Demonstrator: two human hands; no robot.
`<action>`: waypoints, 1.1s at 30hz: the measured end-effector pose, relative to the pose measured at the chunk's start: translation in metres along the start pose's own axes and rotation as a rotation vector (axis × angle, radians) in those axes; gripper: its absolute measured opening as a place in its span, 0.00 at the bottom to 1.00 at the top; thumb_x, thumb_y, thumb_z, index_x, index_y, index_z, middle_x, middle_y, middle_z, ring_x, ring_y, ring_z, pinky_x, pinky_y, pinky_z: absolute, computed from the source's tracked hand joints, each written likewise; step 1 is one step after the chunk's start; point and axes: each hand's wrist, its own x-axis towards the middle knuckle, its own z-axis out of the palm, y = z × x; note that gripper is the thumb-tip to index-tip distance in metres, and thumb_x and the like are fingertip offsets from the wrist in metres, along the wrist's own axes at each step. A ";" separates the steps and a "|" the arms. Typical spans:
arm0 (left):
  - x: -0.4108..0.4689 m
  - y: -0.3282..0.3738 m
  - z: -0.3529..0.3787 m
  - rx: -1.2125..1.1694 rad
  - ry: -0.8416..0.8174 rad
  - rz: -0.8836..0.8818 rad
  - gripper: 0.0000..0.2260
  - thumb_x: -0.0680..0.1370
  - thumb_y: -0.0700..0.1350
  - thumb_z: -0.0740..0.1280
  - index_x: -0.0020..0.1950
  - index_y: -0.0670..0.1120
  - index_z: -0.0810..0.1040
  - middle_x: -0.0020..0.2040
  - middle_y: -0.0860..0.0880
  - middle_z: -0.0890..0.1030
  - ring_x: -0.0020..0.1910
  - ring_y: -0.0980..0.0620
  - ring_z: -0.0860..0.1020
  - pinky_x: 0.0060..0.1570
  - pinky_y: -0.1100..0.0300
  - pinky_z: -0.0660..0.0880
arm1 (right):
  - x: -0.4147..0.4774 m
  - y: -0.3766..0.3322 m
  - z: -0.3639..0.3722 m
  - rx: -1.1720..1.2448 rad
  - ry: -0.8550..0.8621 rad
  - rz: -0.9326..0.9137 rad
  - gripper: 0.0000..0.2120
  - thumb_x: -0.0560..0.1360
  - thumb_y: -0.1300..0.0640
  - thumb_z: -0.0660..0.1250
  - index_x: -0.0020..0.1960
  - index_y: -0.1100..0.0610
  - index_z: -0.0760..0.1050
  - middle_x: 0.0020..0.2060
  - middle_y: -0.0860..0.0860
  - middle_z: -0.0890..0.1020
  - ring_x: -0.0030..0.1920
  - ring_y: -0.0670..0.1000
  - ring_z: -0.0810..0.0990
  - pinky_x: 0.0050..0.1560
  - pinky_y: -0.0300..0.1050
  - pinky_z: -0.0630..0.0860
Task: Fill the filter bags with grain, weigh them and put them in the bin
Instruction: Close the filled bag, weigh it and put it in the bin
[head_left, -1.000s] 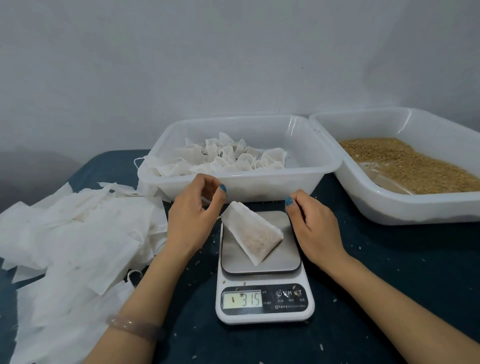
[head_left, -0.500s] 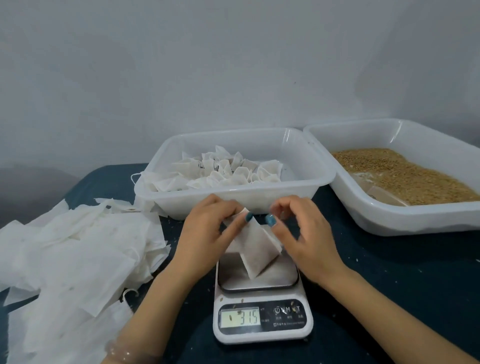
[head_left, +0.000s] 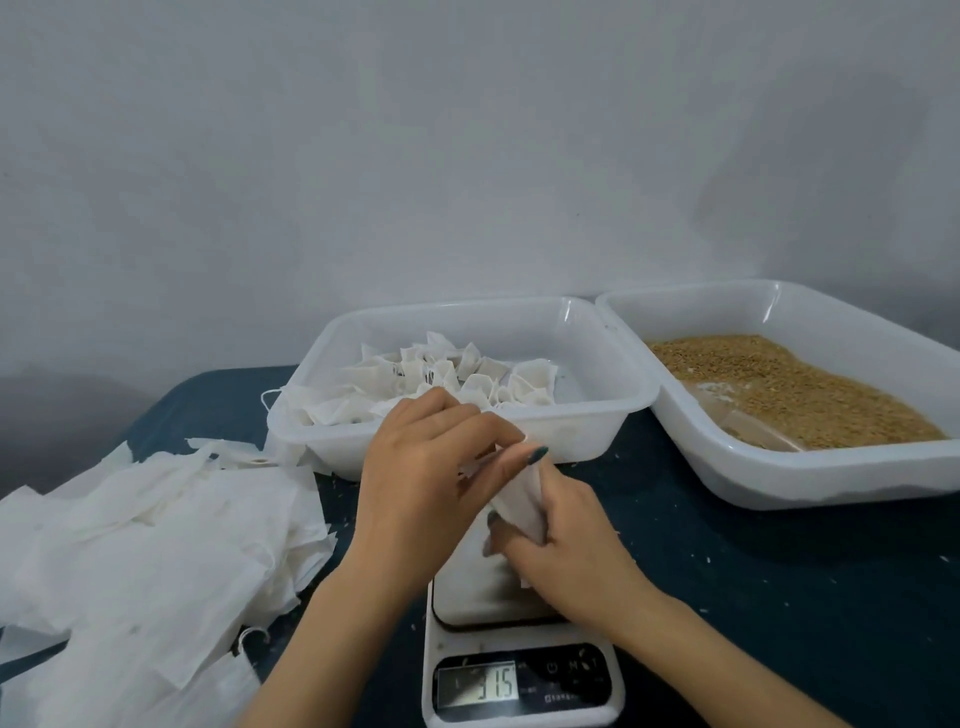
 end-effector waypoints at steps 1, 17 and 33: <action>-0.001 0.000 -0.001 -0.026 0.005 -0.029 0.13 0.82 0.52 0.63 0.44 0.48 0.81 0.38 0.57 0.78 0.39 0.54 0.73 0.42 0.60 0.69 | 0.001 -0.001 -0.003 0.018 -0.006 -0.008 0.09 0.70 0.52 0.64 0.49 0.42 0.71 0.38 0.45 0.82 0.36 0.48 0.82 0.36 0.46 0.79; -0.031 -0.020 -0.005 -0.358 -0.058 -0.551 0.15 0.82 0.61 0.52 0.52 0.57 0.75 0.52 0.58 0.80 0.53 0.53 0.79 0.49 0.58 0.75 | 0.069 0.074 -0.211 -1.072 0.153 0.600 0.13 0.75 0.46 0.66 0.40 0.54 0.72 0.33 0.50 0.77 0.33 0.49 0.74 0.29 0.42 0.63; -0.037 -0.022 0.000 -0.367 -0.133 -0.540 0.14 0.81 0.60 0.54 0.50 0.56 0.77 0.49 0.57 0.81 0.48 0.54 0.79 0.44 0.69 0.74 | 0.067 0.046 -0.199 -1.428 -0.294 0.849 0.09 0.75 0.45 0.64 0.42 0.49 0.71 0.40 0.46 0.77 0.39 0.46 0.74 0.35 0.41 0.64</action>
